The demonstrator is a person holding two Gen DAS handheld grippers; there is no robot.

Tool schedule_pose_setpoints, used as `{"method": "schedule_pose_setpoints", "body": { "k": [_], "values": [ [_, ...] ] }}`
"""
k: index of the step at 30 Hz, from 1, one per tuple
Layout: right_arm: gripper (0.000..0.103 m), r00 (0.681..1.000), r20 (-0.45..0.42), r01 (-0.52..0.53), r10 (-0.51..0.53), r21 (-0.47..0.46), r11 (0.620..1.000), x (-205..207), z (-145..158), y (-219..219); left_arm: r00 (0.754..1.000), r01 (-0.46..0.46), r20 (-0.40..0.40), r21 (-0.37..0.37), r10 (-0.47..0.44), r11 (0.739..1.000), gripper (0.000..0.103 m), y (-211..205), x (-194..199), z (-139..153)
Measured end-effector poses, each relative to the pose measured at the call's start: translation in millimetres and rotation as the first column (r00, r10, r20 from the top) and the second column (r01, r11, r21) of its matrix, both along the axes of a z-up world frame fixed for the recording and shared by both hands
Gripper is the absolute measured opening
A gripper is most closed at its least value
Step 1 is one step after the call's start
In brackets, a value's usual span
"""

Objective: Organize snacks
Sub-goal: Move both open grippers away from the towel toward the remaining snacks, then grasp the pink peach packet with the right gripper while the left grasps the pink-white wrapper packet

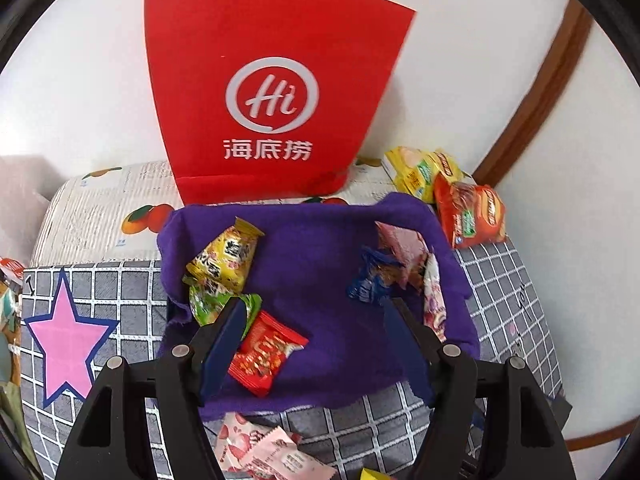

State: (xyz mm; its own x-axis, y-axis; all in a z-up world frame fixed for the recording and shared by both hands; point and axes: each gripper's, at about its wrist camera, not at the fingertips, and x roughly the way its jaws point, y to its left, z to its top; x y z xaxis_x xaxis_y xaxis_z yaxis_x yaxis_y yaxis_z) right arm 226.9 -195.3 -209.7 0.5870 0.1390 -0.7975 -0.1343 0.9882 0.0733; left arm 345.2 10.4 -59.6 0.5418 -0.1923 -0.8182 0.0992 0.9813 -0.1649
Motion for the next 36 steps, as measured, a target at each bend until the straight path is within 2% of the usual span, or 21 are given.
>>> {"method": "schedule_pose_setpoints", "body": {
  "k": [3,9,12,16,26,29,32,36],
  "values": [
    [0.041,1.0,0.0,-0.001,0.001,-0.008,1.0,0.2,0.2,0.2,1.0,0.02,-0.011,0.026,-0.02,0.999,0.07,-2.9,-13.2,-4.3],
    [0.041,1.0,0.0,-0.002,0.002,-0.009,1.0,-0.4,0.2,-1.1,1.0,-0.012,-0.026,0.074,0.014,0.997,0.07,17.3,-44.5,-20.0],
    [0.041,1.0,0.0,-0.001,0.001,-0.007,1.0,-0.7,0.3,-1.1,0.996,-0.049,-0.065,0.061,0.053,0.997,0.07,37.3,-60.5,-40.3],
    [0.041,1.0,-0.001,-0.002,0.002,-0.009,1.0,-0.3,0.2,-1.2,0.989,-0.059,-0.131,0.023,0.061,0.998,0.07,47.8,-76.4,-67.9],
    [0.041,1.0,-0.002,-0.003,0.003,-0.006,1.0,0.1,-0.3,-1.2,0.978,-0.028,-0.206,-0.006,0.026,1.0,0.07,22.3,-88.4,-105.6],
    [0.041,1.0,-0.002,-0.005,0.005,-0.001,1.0,0.6,-0.4,-2.4,0.977,-0.005,-0.212,0.013,0.008,1.0,0.07,9.8,-86.8,-112.5],
    [0.042,1.0,-0.003,-0.005,0.005,0.007,1.0,0.6,-0.1,-3.3,0.979,0.008,-0.202,0.07,0.006,0.998,0.07,-2.0,-84.9,-116.5],
    [0.042,1.0,-0.004,-0.006,0.006,0.016,1.0,0.6,0.1,-4.0,0.981,0.033,-0.193,0.109,-0.012,0.994,0.07,-15.5,-82.9,-117.9]
  ]
}}
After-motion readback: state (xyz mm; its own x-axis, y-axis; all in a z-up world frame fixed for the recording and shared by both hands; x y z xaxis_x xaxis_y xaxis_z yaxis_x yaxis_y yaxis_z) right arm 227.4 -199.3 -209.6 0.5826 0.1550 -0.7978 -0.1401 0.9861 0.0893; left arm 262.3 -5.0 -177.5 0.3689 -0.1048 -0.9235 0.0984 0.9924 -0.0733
